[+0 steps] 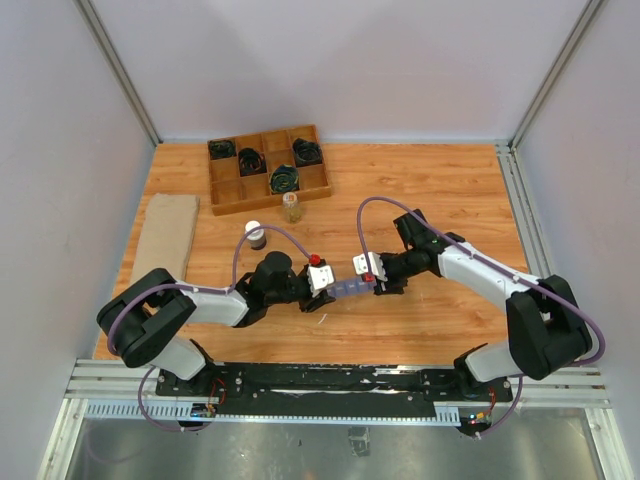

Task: Sort the pills into containers

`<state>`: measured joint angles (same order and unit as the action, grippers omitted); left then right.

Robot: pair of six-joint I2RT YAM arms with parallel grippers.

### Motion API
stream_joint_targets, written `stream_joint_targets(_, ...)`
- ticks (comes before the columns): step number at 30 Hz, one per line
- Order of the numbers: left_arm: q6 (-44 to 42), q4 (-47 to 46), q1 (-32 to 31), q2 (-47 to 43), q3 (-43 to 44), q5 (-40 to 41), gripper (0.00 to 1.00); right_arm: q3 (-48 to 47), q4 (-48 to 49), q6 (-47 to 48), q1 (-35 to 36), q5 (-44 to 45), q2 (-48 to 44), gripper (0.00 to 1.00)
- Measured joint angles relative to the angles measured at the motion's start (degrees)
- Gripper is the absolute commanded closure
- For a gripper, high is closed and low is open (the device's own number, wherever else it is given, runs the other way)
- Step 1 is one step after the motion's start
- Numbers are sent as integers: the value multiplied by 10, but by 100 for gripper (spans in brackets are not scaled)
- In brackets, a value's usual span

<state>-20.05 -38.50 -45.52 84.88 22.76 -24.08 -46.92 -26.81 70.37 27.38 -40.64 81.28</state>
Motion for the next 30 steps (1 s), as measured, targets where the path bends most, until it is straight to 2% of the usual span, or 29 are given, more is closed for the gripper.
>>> stream_joint_targets(4, 0, 0, -1, 0, -1, -1, 91, -2, 0, -2, 0, 0, 0, 62)
stream_joint_targets(9, 0, 0, -1, -1, -2, -2, 94, -3, -3, -2, 0, 0, 0, 70)
stream_joint_targets(11, 0, 0, -1, -3, -2, -2, 97, -6, -6, -3, 0, 0, 0, 71)
stream_joint_targets(21, 0, -2, -1, -11, -7, 1, 97, -61, -71, -14, 0, -12, 24, 76)
stream_joint_targets(26, -1, 0, -1, -17, -11, 2, 97, -93, -111, -25, 0, -21, 50, 75)
stream_joint_targets(30, -1, 0, -1, -22, -15, 1, 98, -114, -136, -39, 0, -28, 66, 64)
